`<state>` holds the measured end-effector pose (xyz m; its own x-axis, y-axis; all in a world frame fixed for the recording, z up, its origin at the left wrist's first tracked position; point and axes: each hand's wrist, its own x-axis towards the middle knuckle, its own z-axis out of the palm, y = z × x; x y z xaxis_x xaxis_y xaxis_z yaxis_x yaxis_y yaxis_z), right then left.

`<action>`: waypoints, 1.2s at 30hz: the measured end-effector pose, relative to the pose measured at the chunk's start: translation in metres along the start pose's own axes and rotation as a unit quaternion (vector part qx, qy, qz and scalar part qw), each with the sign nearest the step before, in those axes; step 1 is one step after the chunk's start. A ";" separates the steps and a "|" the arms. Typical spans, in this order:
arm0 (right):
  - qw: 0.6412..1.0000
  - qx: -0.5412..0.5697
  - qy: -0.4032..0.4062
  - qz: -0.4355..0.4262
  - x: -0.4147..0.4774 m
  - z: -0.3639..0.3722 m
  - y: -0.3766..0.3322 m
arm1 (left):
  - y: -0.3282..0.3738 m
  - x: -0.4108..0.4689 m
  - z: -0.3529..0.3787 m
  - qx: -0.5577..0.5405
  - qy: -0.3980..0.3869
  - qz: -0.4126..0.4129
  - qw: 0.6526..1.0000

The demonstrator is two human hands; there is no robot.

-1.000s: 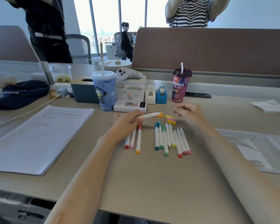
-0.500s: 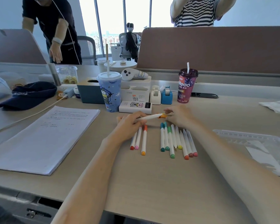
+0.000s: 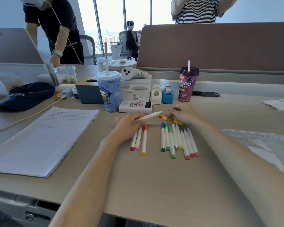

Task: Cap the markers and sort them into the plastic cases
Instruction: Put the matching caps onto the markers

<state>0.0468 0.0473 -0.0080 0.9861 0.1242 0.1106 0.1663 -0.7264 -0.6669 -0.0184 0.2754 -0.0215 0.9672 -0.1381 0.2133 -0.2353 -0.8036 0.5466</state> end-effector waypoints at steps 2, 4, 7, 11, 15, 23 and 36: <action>1.000 -0.019 -0.005 -0.011 0.000 0.001 -0.002 | 0.001 -0.001 0.000 0.001 0.000 0.003 1.000; 0.999 -0.029 -0.006 -0.021 0.000 0.001 -0.003 | 0.002 -0.001 -0.001 -0.003 0.001 0.003 1.000; 0.999 -0.031 -0.010 -0.026 0.002 0.000 -0.003 | 0.000 -0.001 -0.001 -0.010 -0.001 -0.002 1.000; 1.000 -0.020 -0.013 -0.007 0.002 -0.005 0.005 | 0.000 0.001 0.001 -0.019 -0.004 0.000 1.000; 1.000 0.017 -0.005 0.021 0.001 -0.014 0.013 | -0.002 0.001 0.000 -0.024 -0.009 0.001 1.000; 0.999 0.022 0.000 0.034 -0.009 -0.019 0.021 | 0.001 -0.001 0.002 -0.010 -0.007 0.003 1.000; 0.998 -0.052 0.004 -0.043 0.003 -0.007 0.008 | -0.001 0.001 0.003 -0.008 -0.005 -0.003 1.000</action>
<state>0.0513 0.0370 -0.0076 0.9683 0.1832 0.1698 0.2484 -0.7794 -0.5752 -0.0171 0.2746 -0.0244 0.9693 -0.1393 0.2028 -0.2316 -0.7947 0.5610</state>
